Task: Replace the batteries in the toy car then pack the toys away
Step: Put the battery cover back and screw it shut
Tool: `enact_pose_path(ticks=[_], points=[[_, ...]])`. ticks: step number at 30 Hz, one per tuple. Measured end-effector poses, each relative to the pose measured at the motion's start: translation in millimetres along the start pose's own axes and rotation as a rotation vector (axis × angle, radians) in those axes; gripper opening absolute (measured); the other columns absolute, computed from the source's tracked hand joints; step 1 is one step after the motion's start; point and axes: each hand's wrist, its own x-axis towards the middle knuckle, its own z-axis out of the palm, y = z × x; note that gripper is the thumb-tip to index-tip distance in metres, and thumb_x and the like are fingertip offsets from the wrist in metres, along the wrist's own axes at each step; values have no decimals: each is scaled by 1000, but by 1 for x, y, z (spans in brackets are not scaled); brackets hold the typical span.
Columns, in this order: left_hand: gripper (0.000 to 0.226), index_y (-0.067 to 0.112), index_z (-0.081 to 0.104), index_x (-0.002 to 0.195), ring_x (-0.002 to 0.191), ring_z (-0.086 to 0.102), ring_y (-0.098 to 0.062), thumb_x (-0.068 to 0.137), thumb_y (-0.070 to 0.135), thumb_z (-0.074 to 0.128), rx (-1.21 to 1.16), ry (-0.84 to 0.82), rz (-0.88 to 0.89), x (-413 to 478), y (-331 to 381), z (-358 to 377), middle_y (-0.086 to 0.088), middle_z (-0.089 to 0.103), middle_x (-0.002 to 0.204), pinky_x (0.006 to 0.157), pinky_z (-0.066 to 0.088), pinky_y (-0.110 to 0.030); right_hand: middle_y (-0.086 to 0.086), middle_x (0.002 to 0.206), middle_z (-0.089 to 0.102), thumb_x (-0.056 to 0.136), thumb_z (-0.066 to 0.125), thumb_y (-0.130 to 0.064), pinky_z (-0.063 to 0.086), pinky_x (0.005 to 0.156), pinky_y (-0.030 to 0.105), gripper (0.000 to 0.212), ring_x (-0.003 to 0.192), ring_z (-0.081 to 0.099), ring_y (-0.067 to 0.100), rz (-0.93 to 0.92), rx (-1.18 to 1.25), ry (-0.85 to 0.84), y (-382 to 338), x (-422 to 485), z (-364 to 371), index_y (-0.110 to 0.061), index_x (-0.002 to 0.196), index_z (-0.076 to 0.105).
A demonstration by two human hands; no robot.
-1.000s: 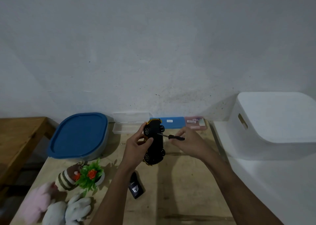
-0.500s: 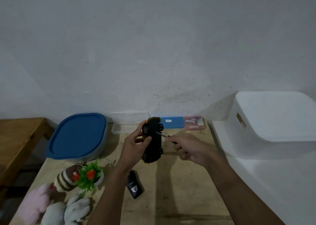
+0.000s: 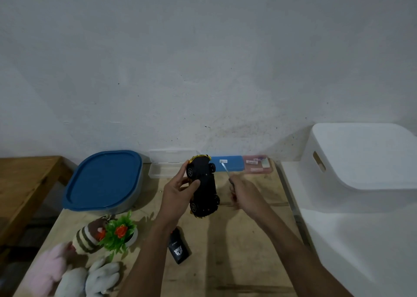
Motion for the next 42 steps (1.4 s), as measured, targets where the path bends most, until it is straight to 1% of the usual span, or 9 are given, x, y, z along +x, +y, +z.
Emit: enact_pose_path(ticks=[3, 8, 14, 21, 25, 30, 33, 38, 42], points=[[64, 51, 49, 137, 106, 69, -26, 91, 11, 68, -108, 17, -77, -1, 1, 6, -11, 72, 111, 87, 58, -48, -7, 91, 62, 80, 63, -63, 49, 71, 26, 45, 85, 63, 9, -149, -58, -54, 13, -9, 19, -21, 96, 55], [57, 41, 43, 144, 99, 71, -29, 95, 22, 64, -151, -21, -197, -3, 10, 13, -7, 74, 98, 66, 58, -36, -7, 102, 66, 62, 79, -49, 60, 75, 33, 59, 91, 66, 7, -202, -98, -71, 23, -5, 43, -28, 111, 54], [69, 38, 34, 150, 108, 64, -26, 88, 49, 64, 6, -162, -345, -5, 9, -6, -6, 64, 123, 88, 55, -45, 9, 107, 72, 89, 58, -40, 55, 92, 44, 33, 103, 67, 27, 63, 365, -262, 20, -6, 28, -17, 113, 61], [44, 31, 54, 131, 88, 73, -24, 91, 22, 69, -112, -105, -353, -1, 5, 7, -12, 76, 101, 71, 58, -34, 2, 105, 70, 95, 52, -38, 50, 71, 25, 29, 95, 65, 15, 57, 81, -256, 21, -8, 11, -15, 109, 61], [46, 21, 58, 132, 87, 71, -22, 88, 21, 72, 121, 1, -347, 0, -14, 26, -13, 72, 101, 74, 61, -38, -3, 95, 71, 95, 55, -31, 50, 64, 23, 19, 88, 67, 12, 127, 93, -165, 36, 1, 0, -19, 108, 62], [42, 11, 63, 122, 78, 68, -17, 84, 22, 74, 505, 8, -312, -2, -45, 54, -6, 68, 103, 71, 60, -33, 3, 107, 70, 98, 50, -29, 50, 76, 30, 24, 94, 67, 19, 177, 91, -7, 58, 14, -18, -14, 116, 58], [42, 11, 64, 116, 92, 68, -24, 81, 31, 75, 678, -6, -313, -2, -57, 64, -9, 69, 111, 80, 58, -38, 3, 106, 70, 96, 53, -28, 49, 78, 32, 20, 96, 67, 20, 177, 87, -18, 60, 12, -25, -15, 111, 57], [48, 15, 61, 122, 99, 62, -20, 83, 41, 72, 803, -22, -286, 1, -66, 74, -4, 65, 118, 71, 43, -27, 3, 99, 69, 94, 54, -31, 51, 76, 33, 22, 78, 68, 19, 157, 49, -11, 67, 19, -29, -14, 109, 57], [63, 19, 54, 133, 109, 61, -23, 81, 52, 69, 842, -39, -290, 5, -76, 74, -5, 60, 124, 80, 50, -31, 3, 79, 56, 94, 55, -30, 46, 63, 30, 18, 64, 54, 15, 139, -9, -20, 68, 26, -29, -12, 93, 55]])
